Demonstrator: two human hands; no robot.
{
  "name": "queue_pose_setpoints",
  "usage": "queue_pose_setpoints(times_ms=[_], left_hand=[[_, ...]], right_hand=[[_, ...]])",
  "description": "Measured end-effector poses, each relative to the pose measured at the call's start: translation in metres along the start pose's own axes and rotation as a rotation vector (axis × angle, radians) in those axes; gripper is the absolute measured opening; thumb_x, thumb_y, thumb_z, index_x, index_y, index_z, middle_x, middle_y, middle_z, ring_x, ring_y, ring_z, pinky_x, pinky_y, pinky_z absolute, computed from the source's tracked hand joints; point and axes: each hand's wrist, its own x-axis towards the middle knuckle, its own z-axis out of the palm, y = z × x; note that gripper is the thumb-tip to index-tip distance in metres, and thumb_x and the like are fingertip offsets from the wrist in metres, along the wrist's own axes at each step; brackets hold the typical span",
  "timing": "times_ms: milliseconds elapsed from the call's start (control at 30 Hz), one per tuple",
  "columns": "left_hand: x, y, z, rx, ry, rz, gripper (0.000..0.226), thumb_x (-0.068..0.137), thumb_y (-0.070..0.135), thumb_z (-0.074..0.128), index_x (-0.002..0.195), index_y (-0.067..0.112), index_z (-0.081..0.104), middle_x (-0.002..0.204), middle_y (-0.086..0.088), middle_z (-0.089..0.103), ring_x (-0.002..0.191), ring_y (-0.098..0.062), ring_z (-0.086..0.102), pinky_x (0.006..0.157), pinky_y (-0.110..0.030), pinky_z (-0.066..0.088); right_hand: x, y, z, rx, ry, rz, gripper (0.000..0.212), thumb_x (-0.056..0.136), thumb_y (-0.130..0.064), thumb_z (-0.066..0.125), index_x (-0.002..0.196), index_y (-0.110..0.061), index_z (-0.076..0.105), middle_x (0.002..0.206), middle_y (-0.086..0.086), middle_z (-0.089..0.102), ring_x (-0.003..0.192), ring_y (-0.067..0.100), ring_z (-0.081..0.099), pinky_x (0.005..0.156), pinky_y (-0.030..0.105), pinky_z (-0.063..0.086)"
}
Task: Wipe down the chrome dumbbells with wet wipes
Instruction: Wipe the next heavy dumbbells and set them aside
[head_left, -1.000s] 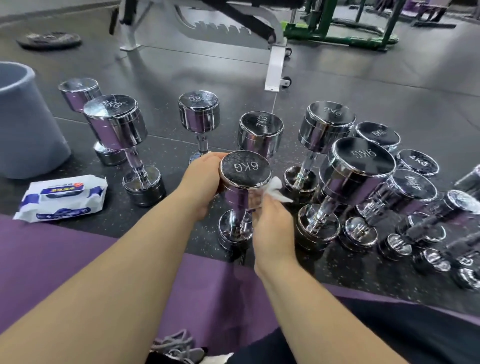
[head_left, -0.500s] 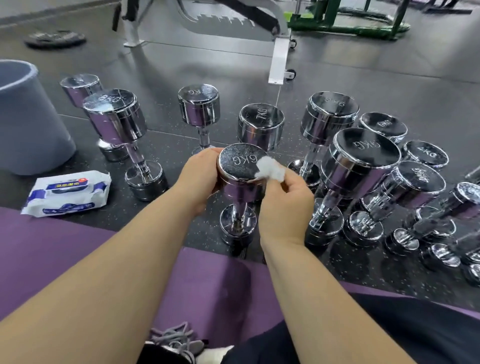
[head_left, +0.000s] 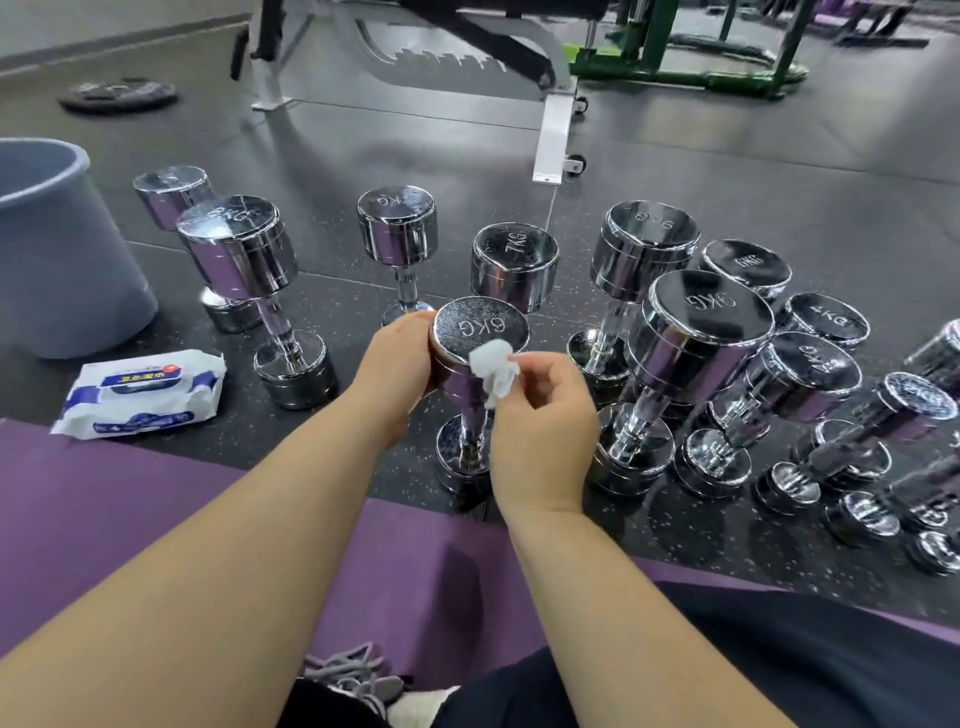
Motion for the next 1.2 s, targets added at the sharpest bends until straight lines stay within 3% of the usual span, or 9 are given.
queue_pose_setpoints(times_ms=[100, 233, 300, 367, 533, 667, 833, 1033, 1200], left_hand=[[-0.002, -0.005, -0.001, 0.02, 0.047, -0.002, 0.028, 0.092, 0.014, 0.045, 0.09, 0.014, 0.073, 0.087, -0.006, 0.072, 0.075, -0.019, 0.06, 0.075, -0.033, 0.05], [-0.01, -0.011, -0.002, 0.1, 0.076, -0.038, 0.025, 0.092, 0.009, 0.04, 0.081, 0.005, 0.063, 0.065, -0.002, 0.066, 0.054, -0.014, 0.059, 0.055, -0.026, 0.053], [-0.021, -0.012, -0.002, -0.017, 0.07, -0.111, 0.027, 0.095, 0.011, 0.04, 0.078, 0.01, 0.06, 0.053, 0.004, 0.061, 0.046, -0.011, 0.057, 0.065, -0.033, 0.059], [-0.033, -0.013, -0.001, -0.094, 0.044, -0.196, 0.028, 0.1, 0.022, 0.04, 0.083, 0.013, 0.061, 0.059, 0.001, 0.064, 0.053, -0.014, 0.06, 0.076, -0.037, 0.057], [-0.057, -0.009, 0.001, -0.159, -0.084, -0.37, 0.045, 0.1, 0.046, 0.037, 0.091, 0.011, 0.063, 0.075, -0.009, 0.067, 0.064, -0.019, 0.062, 0.065, -0.028, 0.053], [-0.066, -0.002, -0.005, -0.262, -0.256, -0.434, 0.029, 0.094, 0.03, 0.042, 0.091, 0.007, 0.059, 0.086, -0.013, 0.065, 0.076, -0.024, 0.063, 0.07, -0.03, 0.053], [-0.07, -0.005, 0.003, -0.155, 0.007, -0.311, 0.007, 0.083, 0.003, 0.065, 0.077, 0.003, 0.068, 0.075, -0.012, 0.068, 0.056, -0.013, 0.059, 0.052, -0.018, 0.05], [-0.065, 0.005, -0.001, 0.072, 0.327, 0.205, 0.013, 0.083, 0.009, 0.071, 0.077, 0.02, 0.068, 0.073, 0.005, 0.068, 0.065, -0.007, 0.061, 0.065, -0.019, 0.051], [-0.057, -0.021, 0.001, 0.142, 0.362, 0.105, 0.018, 0.084, 0.015, 0.073, 0.07, 0.026, 0.068, 0.072, 0.005, 0.069, 0.072, -0.014, 0.062, 0.068, -0.026, 0.05]], right_hand=[[0.0, 0.013, -0.005, -0.047, -0.018, 0.066, 0.028, 0.084, -0.008, 0.069, 0.072, -0.032, 0.063, 0.074, -0.005, 0.067, 0.064, 0.006, 0.056, 0.06, 0.016, 0.042], [0.008, 0.006, -0.011, 0.017, 0.03, 0.145, 0.022, 0.083, -0.006, 0.07, 0.071, -0.024, 0.067, 0.067, -0.006, 0.068, 0.062, 0.008, 0.059, 0.057, 0.021, 0.046], [0.016, 0.002, -0.013, 0.071, 0.011, 0.172, 0.018, 0.082, -0.007, 0.072, 0.073, -0.022, 0.068, 0.067, -0.003, 0.07, 0.064, 0.01, 0.064, 0.06, 0.025, 0.052], [0.013, 0.007, -0.014, 0.095, -0.022, 0.299, 0.015, 0.078, -0.003, 0.074, 0.078, -0.018, 0.07, 0.064, -0.004, 0.07, 0.063, 0.011, 0.065, 0.062, 0.025, 0.054], [0.004, -0.001, -0.013, 0.23, -0.097, 0.391, 0.017, 0.075, 0.002, 0.075, 0.073, -0.014, 0.068, 0.059, -0.005, 0.065, 0.059, 0.01, 0.058, 0.059, 0.022, 0.048], [0.004, -0.016, -0.015, 0.337, -0.155, 0.368, 0.013, 0.076, -0.002, 0.077, 0.075, -0.011, 0.068, 0.065, 0.002, 0.066, 0.058, 0.011, 0.059, 0.052, 0.021, 0.049], [0.002, -0.003, -0.014, 0.153, -0.175, 0.411, 0.019, 0.071, -0.006, 0.082, 0.076, -0.015, 0.066, 0.067, 0.001, 0.068, 0.068, 0.019, 0.064, 0.069, 0.036, 0.053], [0.002, -0.022, -0.005, 0.11, -0.229, 0.206, 0.013, 0.076, -0.015, 0.079, 0.071, -0.016, 0.067, 0.064, 0.004, 0.071, 0.062, 0.021, 0.069, 0.065, 0.039, 0.057], [-0.001, 0.007, -0.003, 0.047, -0.156, 0.409, 0.022, 0.078, 0.004, 0.067, 0.067, -0.015, 0.068, 0.07, 0.008, 0.071, 0.069, 0.028, 0.073, 0.065, 0.04, 0.06]])
